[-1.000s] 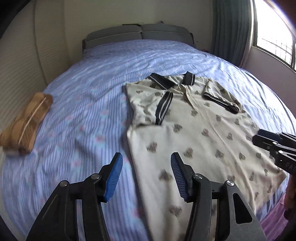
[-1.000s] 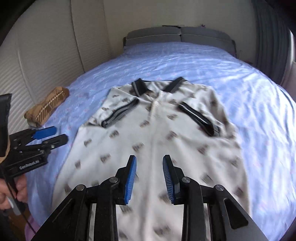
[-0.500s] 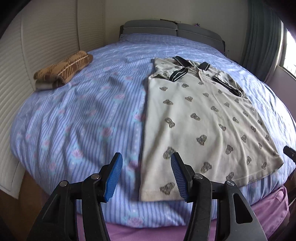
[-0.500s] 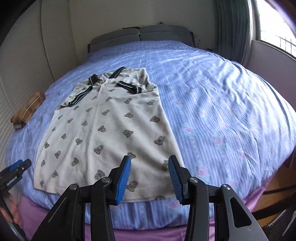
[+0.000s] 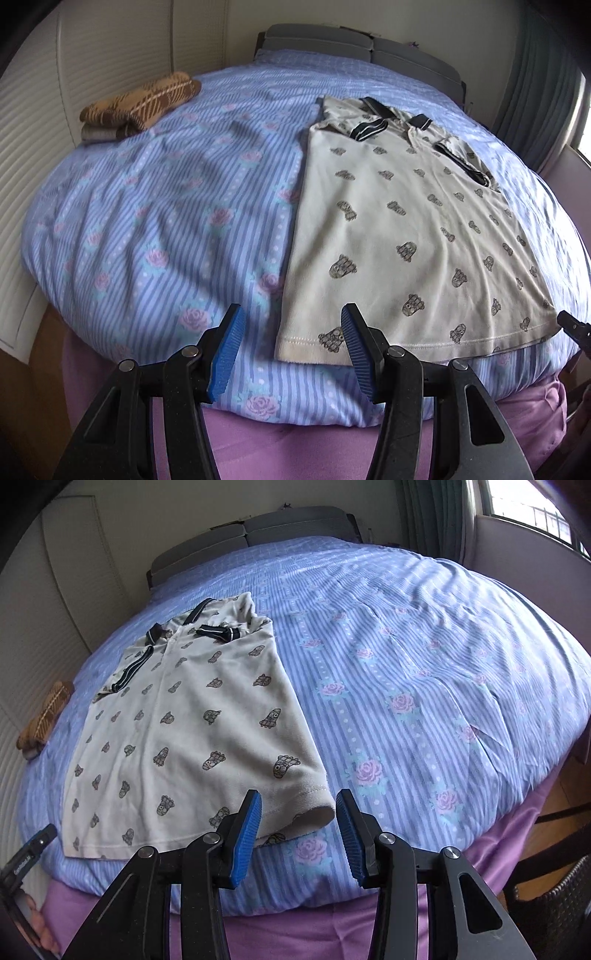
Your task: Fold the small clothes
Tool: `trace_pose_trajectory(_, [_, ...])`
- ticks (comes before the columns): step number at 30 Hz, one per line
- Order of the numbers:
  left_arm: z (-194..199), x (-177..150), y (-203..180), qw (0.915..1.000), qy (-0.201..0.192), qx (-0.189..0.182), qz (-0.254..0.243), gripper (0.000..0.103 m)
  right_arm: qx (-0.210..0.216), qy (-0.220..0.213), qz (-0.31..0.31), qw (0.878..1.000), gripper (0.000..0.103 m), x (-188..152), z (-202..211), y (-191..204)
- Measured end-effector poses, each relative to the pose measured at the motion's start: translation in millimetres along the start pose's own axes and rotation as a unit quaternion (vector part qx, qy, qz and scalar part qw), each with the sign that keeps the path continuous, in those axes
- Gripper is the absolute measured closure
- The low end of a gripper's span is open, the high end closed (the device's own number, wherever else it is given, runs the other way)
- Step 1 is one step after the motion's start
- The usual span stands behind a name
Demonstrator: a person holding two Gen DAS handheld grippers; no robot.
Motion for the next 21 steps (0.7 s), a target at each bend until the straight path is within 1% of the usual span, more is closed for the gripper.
trace_pose_trajectory(5, [-11, -10, 5, 0.9995, 0.028, 0.003, 0.017, 0.049, -0.003, 0.019, -0.013, 1.000, 0.061, -5, -11, -5])
trace_pose_trajectory(11, [-25, -25, 2, 0.9972, 0.067, -0.010, 0.031, 0.049, 0.002, 0.031, -0.027, 0.999, 0.061, -9, -20, -8])
trace_pose_trajectory(16, [-29, -28, 2, 0.9963, 0.074, -0.014, 0.041, 0.050, 0.006, 0.033, -0.028, 0.999, 0.060, -9, -23, -6])
trace_pose_trajectory(19, [-31, -29, 1, 0.9948, 0.078, -0.033, 0.057, 0.050, 0.008, 0.033, -0.023, 0.999, 0.060, -9, -24, -5])
trace_pose_trajectory(20, [-33, -30, 0, 0.9941, 0.080, -0.040, 0.062, 0.053, 0.009, 0.033, -0.022, 0.999, 0.061, -9, -24, -4])
trace_pose_trajectory(21, [-34, -31, -1, 0.9934, 0.082, -0.046, 0.065, 0.058, 0.010, 0.033, -0.021, 0.999, 0.061, -9, -24, -3])
Point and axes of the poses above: each gripper's, at about its wrist camera, not at the fingertips, and z roughly against the way its jaws point, y to its left, x to its top, the point moved 10 cm from there along -z, roughly the way its jaws point, and after that the axes turned 3 degrees about -y, right-handed, at the moved point
